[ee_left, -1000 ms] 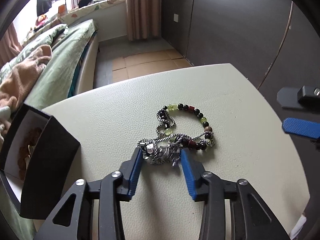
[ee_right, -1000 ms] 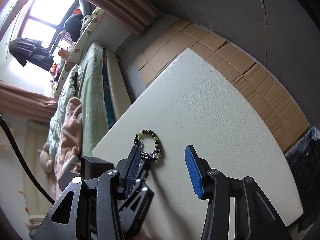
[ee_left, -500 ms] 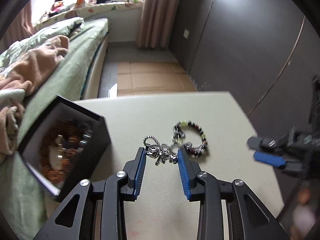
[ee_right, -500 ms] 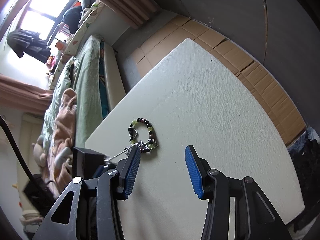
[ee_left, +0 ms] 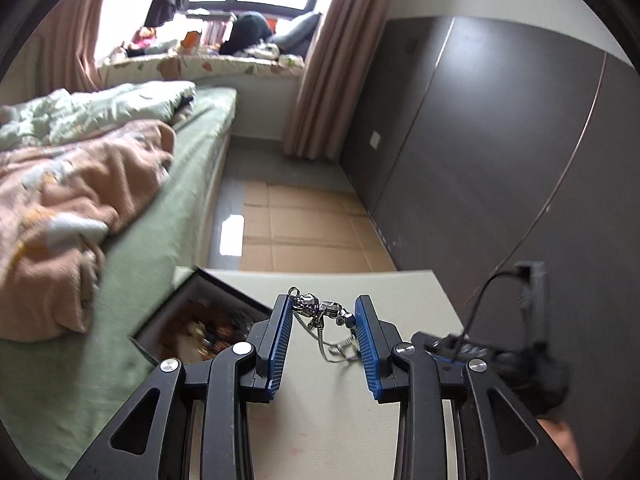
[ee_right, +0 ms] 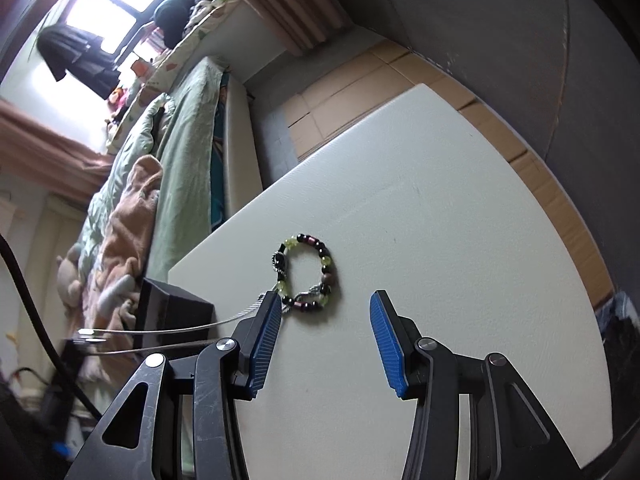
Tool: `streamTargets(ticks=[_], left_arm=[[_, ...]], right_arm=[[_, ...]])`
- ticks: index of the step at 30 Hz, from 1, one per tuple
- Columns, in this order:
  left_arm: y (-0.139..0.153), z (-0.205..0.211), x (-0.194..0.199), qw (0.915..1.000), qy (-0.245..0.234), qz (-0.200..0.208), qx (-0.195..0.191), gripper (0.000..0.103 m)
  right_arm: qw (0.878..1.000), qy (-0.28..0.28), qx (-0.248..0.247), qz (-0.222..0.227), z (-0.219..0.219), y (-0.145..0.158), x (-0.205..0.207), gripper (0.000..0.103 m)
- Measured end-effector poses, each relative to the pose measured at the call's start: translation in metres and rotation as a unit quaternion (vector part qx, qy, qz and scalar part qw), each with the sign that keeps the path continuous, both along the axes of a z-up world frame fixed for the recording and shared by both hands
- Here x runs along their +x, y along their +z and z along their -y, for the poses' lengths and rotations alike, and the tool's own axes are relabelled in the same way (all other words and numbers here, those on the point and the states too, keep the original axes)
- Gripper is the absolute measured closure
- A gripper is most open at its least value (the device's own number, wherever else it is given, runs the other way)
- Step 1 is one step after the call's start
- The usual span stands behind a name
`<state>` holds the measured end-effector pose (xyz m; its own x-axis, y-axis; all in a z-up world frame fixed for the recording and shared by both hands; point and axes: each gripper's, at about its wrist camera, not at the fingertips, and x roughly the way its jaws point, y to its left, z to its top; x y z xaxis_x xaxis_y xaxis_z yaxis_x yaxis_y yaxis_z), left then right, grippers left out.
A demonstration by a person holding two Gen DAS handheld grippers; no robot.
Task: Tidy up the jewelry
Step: 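Lift the chain over the box with the left tool while the right tool grasps the black-green bead bracelet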
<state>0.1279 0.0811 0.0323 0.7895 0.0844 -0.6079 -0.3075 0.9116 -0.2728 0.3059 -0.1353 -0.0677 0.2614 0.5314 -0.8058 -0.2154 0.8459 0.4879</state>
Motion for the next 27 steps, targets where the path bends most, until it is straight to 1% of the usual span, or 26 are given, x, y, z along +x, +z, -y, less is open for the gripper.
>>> streamTargets(ticks=[4,7,10,12,14,16,17,18,20,21,23,27], left_arm=[[0.031,-0.005,-0.013,0.9997,0.008,0.016,0.017,0.069],[0.053,-0.006,-0.020,0.9988,0.015,0.027,0.037,0.069],[0.073,-0.007,-0.026,0.9977,0.022,0.033,0.056,0.069],[0.085,-0.007,-0.029,0.9966,0.027,0.036,0.069,0.069],[0.094,-0.007,-0.032,0.9957,0.030,0.040,0.079,0.069],[0.105,-0.006,-0.035,0.9944,0.034,0.044,0.089,0.069],[0.110,-0.006,-0.035,0.9937,0.036,0.046,0.095,0.069],[0.117,-0.006,-0.036,0.9927,0.038,0.049,0.103,0.069],[0.128,-0.005,-0.038,0.9911,0.041,0.053,0.115,0.069],[0.134,-0.003,-0.039,0.9902,0.042,0.055,0.121,0.069],[0.145,-0.003,-0.041,0.9880,0.044,0.061,0.135,0.069],[0.167,-0.010,-0.045,0.9842,0.056,0.075,0.150,0.069]], right_arm=[[0.999,0.019,-0.020,0.018,-0.015,-0.005,0.005,0.057],[0.998,0.035,-0.034,0.028,-0.027,-0.008,0.006,0.060],[0.996,0.053,-0.058,0.034,-0.042,-0.015,0.003,0.061],[0.993,0.064,-0.086,0.038,-0.052,-0.021,0.001,0.066],[0.989,0.078,-0.115,0.046,-0.060,-0.027,-0.002,0.068],[0.980,0.093,-0.159,0.073,-0.069,-0.028,-0.008,0.076],[0.971,0.105,-0.195,0.090,-0.074,-0.028,-0.013,0.087],[0.968,0.112,-0.203,0.093,-0.075,-0.029,-0.015,0.090],[0.971,0.115,-0.192,0.085,-0.071,-0.029,-0.016,0.091],[0.975,0.115,-0.178,0.073,-0.066,-0.028,-0.016,0.092],[0.980,0.113,-0.150,0.065,-0.058,-0.023,-0.017,0.092],[0.984,0.103,-0.116,0.082,-0.045,-0.001,-0.022,0.092]])
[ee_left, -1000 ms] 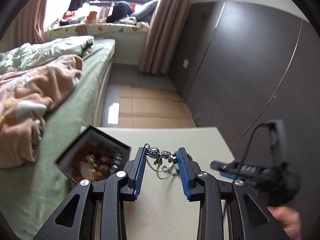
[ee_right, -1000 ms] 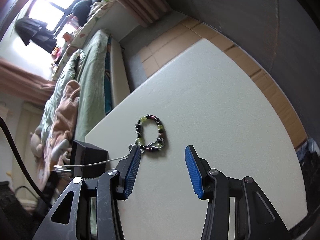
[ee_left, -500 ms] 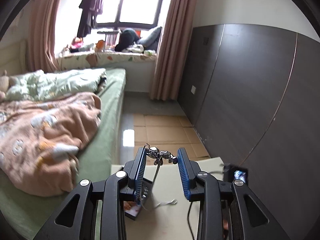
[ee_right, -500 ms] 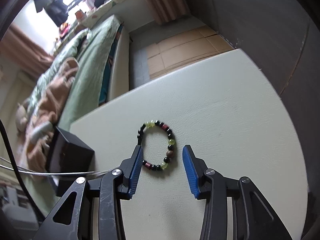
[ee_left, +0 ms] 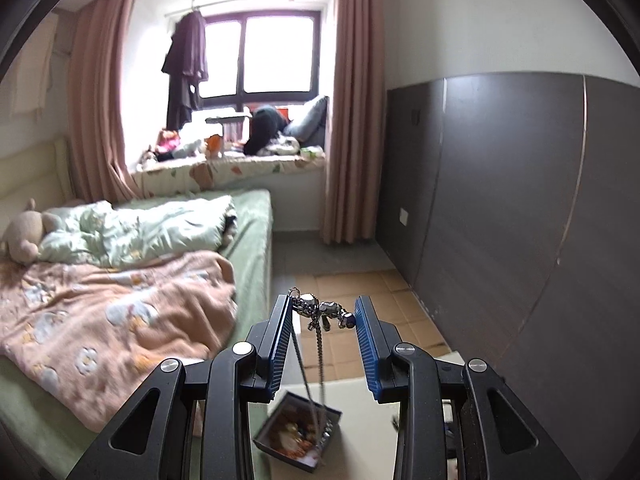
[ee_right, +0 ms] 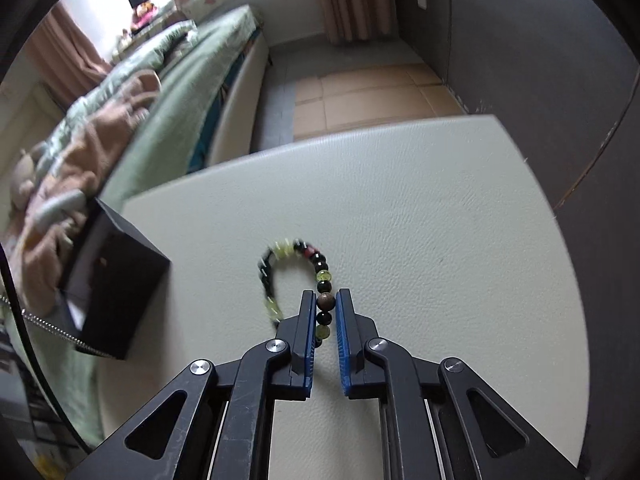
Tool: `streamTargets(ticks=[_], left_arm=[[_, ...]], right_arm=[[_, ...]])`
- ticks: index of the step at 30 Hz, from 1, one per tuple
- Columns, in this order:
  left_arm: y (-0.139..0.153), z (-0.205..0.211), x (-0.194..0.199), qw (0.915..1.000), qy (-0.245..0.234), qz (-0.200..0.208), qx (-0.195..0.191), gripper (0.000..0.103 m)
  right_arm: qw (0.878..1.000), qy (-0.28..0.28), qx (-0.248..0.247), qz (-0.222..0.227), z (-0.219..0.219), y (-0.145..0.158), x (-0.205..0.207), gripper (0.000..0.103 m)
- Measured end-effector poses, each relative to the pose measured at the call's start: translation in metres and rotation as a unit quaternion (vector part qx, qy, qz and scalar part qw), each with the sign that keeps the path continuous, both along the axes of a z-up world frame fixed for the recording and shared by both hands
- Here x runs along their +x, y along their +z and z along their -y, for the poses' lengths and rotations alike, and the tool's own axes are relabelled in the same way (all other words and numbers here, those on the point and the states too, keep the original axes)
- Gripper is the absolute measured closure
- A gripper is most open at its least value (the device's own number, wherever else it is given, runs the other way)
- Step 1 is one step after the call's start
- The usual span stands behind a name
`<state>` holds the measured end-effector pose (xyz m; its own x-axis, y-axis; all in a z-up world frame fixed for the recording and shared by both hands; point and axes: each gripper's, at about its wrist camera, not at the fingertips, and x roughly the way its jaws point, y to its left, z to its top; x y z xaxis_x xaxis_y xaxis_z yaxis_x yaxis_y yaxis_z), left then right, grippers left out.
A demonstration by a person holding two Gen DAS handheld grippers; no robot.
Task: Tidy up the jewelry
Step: 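Lift the chain over the box with the left tool while the right tool grasps the black-green bead bracelet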
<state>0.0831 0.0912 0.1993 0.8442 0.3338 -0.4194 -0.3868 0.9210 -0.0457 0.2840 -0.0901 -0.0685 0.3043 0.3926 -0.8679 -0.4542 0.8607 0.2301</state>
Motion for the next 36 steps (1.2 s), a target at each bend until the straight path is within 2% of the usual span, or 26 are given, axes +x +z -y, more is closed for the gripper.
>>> streamTargets(ticks=[6,12,17,26,31,36], left_arm=[[0.019,-0.015,-0.004,0.9997,0.018,0.013,0.007,0.069],[0.008,-0.020,0.001,0.9998,0.020,0.009,0.002,0.069],[-0.009,-0.031,0.009,0.9996,0.023,0.002,-0.016,0.069],[-0.017,-0.036,0.018,0.9996,0.016,0.000,-0.025,0.069],[-0.035,-0.037,0.024,0.9994,0.023,-0.013,-0.023,0.069],[-0.057,-0.044,0.025,0.9983,0.029,-0.016,-0.047,0.069]], right_arm=[[0.999,-0.007,0.051,-0.002,0.015,0.022,-0.009,0.092],[0.997,-0.017,0.076,-0.002,0.015,0.032,-0.016,0.092],[0.997,-0.008,0.078,0.003,0.007,0.037,-0.023,0.092],[0.997,-0.005,0.077,-0.001,0.006,0.036,-0.024,0.092],[0.997,-0.007,0.074,-0.004,0.005,0.034,-0.024,0.092],[0.998,-0.007,0.068,-0.004,0.005,0.034,-0.026,0.092]])
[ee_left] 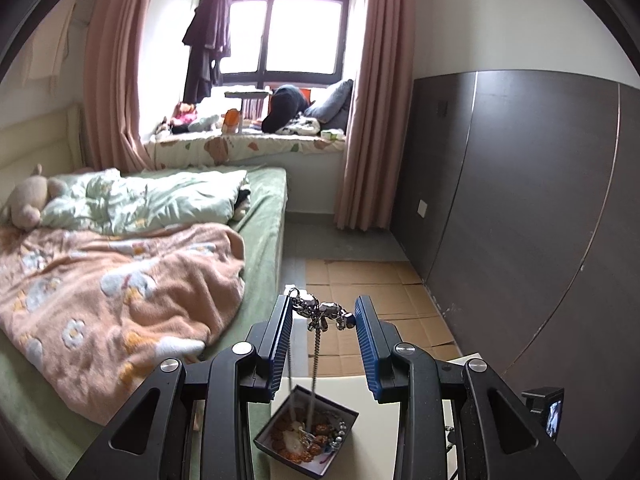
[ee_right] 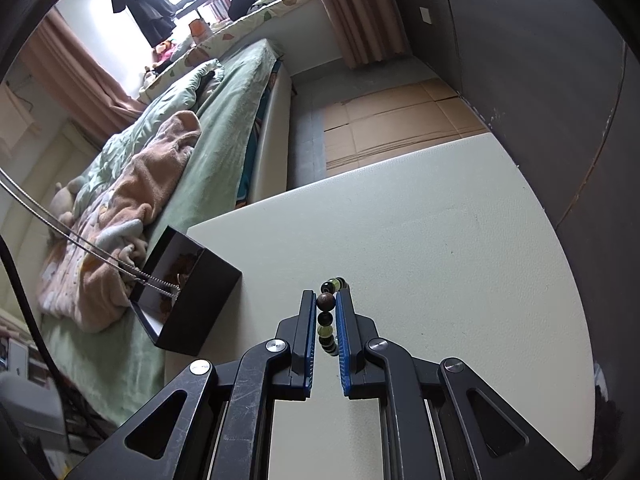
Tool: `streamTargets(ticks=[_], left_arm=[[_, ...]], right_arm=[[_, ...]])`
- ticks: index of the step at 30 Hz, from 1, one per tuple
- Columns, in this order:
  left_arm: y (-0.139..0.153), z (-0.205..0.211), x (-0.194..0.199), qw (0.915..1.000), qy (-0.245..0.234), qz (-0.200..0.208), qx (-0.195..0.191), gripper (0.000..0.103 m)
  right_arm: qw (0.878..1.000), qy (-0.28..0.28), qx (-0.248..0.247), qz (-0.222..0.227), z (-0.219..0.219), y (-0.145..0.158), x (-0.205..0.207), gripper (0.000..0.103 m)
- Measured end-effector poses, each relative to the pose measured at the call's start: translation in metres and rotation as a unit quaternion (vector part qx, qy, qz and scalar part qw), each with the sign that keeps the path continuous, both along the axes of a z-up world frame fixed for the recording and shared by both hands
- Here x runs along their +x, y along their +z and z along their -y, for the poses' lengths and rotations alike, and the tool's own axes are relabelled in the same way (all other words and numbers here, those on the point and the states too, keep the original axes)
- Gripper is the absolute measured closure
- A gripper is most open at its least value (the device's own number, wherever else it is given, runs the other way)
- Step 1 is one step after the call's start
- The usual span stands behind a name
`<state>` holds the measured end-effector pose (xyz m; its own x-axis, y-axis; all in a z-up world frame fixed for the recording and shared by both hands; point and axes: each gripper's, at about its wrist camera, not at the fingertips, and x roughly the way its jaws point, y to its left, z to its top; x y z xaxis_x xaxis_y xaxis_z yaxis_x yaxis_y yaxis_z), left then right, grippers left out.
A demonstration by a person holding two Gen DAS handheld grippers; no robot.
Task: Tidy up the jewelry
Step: 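Lift the chain over the box with the left tool while the right tool grasps the black-green bead bracelet, then drop the chain into the box with the left tool while the right tool drops the bracelet in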
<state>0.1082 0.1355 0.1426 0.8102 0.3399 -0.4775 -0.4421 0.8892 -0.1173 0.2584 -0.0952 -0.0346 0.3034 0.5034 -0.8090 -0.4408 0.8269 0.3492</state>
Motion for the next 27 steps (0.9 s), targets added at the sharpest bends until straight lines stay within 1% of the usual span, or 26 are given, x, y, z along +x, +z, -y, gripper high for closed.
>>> streamTargets(ticks=[3,5,7,11,14,15,17,20,23,24,26,27], left_arm=[[-0.015,-0.006,-0.001,0.9997,0.003,0.002,-0.023,0.069],[-0.032,-0.010,-0.001,0.9990,0.005,0.000,-0.045,0.069],[-0.056,-0.016,0.001,0.9973,0.007,-0.010,-0.072,0.069],[-0.098,-0.025,0.009,0.9931,0.004,-0.032,-0.113,0.069],[-0.126,-0.031,0.014,0.9901,-0.005,-0.043,-0.133,0.069],[-0.135,-0.033,0.016,0.9889,-0.001,-0.050,-0.140,0.069],[-0.152,-0.041,0.018,0.9822,0.018,-0.076,-0.171,0.069],[-0.169,-0.054,0.018,0.9713,0.021,-0.083,-0.222,0.068],[-0.177,-0.061,0.019,0.9636,0.026,-0.102,-0.246,0.067],[-0.178,-0.062,0.017,0.9612,0.023,-0.100,-0.256,0.066],[-0.175,-0.062,0.012,0.9615,0.022,-0.098,-0.256,0.051],[-0.172,-0.062,0.009,0.9630,0.023,-0.096,-0.251,0.049]], right_arm=[[1.000,0.001,-0.004,0.001,-0.001,-0.001,-0.001,0.092],[1.000,0.002,-0.009,0.001,-0.002,-0.002,-0.001,0.092],[1.000,0.004,-0.013,0.002,-0.004,-0.003,-0.002,0.092],[1.000,0.004,-0.011,0.002,-0.006,-0.004,-0.004,0.092],[1.000,0.004,0.003,0.008,-0.008,-0.001,-0.004,0.092],[1.000,0.003,0.007,0.012,-0.008,0.001,-0.005,0.092],[1.000,0.001,0.012,0.023,-0.007,0.003,-0.006,0.092],[0.999,0.003,0.030,0.036,-0.008,0.009,-0.008,0.092],[0.997,0.003,0.049,0.055,-0.011,0.017,-0.010,0.092],[0.996,0.002,0.061,0.062,-0.012,0.021,-0.010,0.092],[0.994,0.001,0.083,0.069,-0.016,0.027,-0.012,0.092],[0.993,0.002,0.092,0.069,-0.018,0.029,-0.013,0.092]])
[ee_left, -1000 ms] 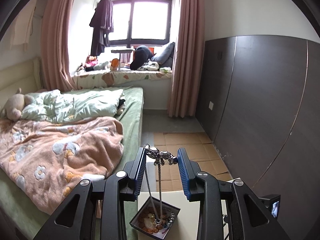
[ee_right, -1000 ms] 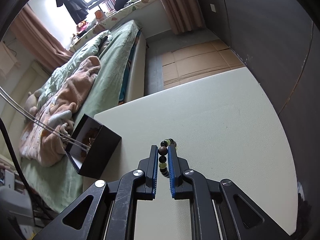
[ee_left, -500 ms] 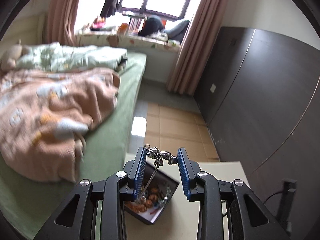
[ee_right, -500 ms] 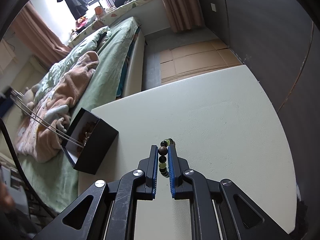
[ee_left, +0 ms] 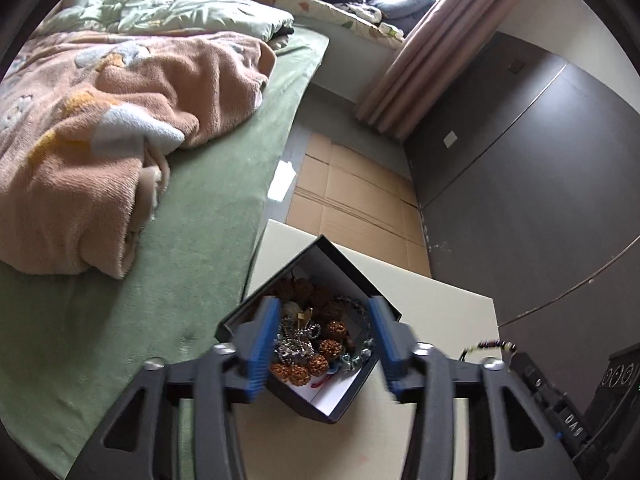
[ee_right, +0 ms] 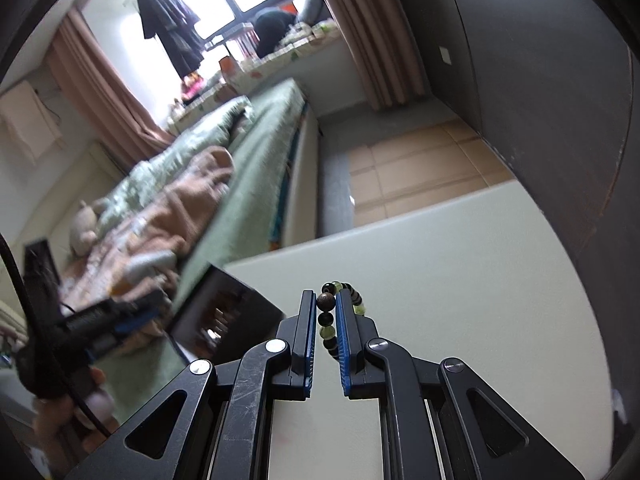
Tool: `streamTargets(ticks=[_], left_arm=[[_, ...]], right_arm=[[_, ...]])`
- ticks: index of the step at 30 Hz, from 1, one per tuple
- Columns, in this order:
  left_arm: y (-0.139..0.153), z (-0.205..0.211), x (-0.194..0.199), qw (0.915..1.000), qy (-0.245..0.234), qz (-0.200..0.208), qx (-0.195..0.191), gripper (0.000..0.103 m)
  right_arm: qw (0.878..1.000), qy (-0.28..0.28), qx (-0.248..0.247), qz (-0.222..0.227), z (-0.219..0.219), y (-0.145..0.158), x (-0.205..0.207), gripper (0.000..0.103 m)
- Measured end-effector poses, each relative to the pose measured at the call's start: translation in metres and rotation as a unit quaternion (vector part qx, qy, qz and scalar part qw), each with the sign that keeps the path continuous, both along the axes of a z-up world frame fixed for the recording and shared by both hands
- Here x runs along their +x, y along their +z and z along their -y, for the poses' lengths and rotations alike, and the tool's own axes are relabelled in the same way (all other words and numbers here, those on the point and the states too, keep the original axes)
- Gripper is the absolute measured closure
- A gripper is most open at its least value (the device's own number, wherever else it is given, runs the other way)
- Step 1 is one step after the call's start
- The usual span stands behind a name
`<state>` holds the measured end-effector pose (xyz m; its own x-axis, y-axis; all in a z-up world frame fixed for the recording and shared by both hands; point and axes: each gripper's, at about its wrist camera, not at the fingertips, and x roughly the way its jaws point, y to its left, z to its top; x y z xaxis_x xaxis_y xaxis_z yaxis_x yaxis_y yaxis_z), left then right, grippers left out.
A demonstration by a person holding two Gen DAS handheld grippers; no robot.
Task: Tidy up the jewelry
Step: 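Drop the chain into the box with the left tool while the right tool drops the bracelet in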
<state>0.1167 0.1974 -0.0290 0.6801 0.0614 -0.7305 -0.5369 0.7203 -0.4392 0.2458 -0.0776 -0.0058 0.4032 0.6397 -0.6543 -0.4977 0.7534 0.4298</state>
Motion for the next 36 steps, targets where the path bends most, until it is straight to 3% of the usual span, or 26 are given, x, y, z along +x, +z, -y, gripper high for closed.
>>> streamTargets(ticks=[5,9,23,25,26,27,36], left_arm=[[0.012,0.002,-0.014,0.9997,0.002,0.002,0.024,0.039],[0.016,-0.009,-0.023,0.9998,0.013,0.004,0.015,0.037],[0.025,-0.049,-0.048,0.9975,0.061,0.032,-0.014,0.034],[0.027,-0.049,-0.049,0.9973,0.061,0.039,-0.014,0.033],[0.028,-0.048,-0.049,0.9973,0.060,0.039,-0.011,0.030],[0.030,-0.045,-0.049,0.9975,0.059,0.039,-0.004,0.028],[0.036,-0.012,-0.040,0.9987,0.019,0.036,0.031,0.013]], right_arm=[[0.997,0.029,0.069,-0.015,-0.018,0.008,-0.007,0.092],[0.993,0.055,0.099,-0.028,-0.039,0.007,-0.014,0.092],[0.984,0.112,0.127,-0.053,-0.112,-0.010,-0.031,0.091],[0.984,0.123,0.112,-0.056,-0.123,-0.011,-0.032,0.082],[0.986,0.124,0.099,-0.059,-0.127,-0.012,-0.032,0.061],[0.988,0.116,0.088,-0.054,-0.126,-0.013,-0.032,0.052],[0.995,0.055,0.066,-0.042,-0.072,-0.006,-0.027,0.052]])
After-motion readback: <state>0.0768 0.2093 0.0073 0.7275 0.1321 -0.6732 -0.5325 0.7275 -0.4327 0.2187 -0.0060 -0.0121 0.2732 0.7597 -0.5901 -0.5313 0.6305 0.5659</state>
